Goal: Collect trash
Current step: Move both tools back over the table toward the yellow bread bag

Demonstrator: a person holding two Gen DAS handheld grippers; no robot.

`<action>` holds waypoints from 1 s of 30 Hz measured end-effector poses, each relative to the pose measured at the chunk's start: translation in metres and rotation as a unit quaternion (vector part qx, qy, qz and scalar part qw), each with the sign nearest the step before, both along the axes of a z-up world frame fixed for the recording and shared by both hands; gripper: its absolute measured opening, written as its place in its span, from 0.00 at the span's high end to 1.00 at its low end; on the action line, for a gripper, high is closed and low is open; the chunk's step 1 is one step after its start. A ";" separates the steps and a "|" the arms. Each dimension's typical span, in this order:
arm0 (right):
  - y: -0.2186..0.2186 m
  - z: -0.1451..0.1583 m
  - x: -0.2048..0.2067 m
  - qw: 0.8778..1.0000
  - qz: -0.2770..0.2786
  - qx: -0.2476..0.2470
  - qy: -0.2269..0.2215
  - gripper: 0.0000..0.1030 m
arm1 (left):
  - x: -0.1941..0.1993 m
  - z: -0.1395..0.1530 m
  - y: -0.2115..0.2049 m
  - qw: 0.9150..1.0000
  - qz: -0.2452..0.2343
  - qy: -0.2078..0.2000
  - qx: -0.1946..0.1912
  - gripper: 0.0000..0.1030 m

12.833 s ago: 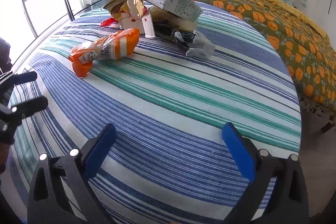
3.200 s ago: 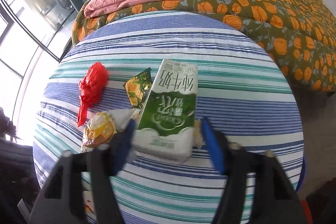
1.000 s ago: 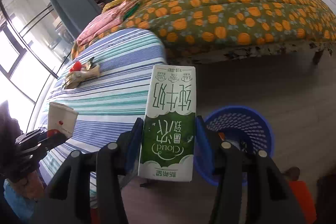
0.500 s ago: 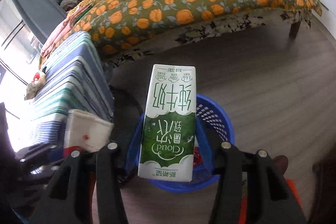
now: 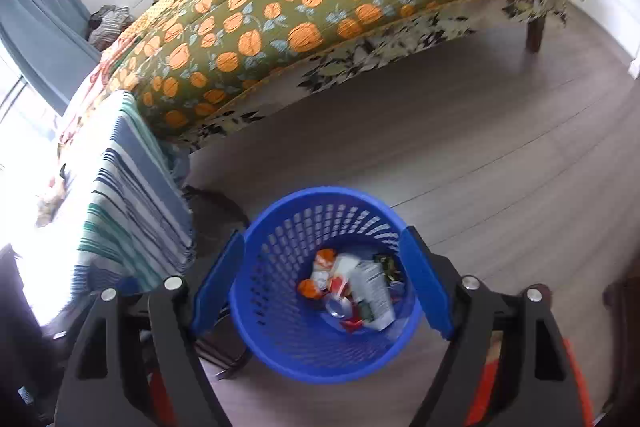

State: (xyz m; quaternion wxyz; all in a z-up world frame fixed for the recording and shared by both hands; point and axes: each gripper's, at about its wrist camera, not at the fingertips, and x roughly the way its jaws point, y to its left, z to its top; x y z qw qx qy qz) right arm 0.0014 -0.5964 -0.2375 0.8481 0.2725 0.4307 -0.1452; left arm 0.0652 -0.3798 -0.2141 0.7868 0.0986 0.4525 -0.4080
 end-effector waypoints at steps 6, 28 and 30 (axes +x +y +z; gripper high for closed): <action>0.034 0.013 -0.004 0.999 0.009 -0.052 -0.012 0.24 | -0.026 0.053 0.069 0.998 0.002 -0.043 -0.036 0.06; 0.372 0.057 0.122 0.931 0.320 -0.171 -0.043 0.12 | 0.063 0.064 0.382 0.960 0.263 -0.077 0.046 0.05; 0.385 0.052 0.132 0.926 0.332 -0.173 -0.039 0.12 | 0.086 0.076 0.390 0.956 0.279 -0.078 0.040 0.05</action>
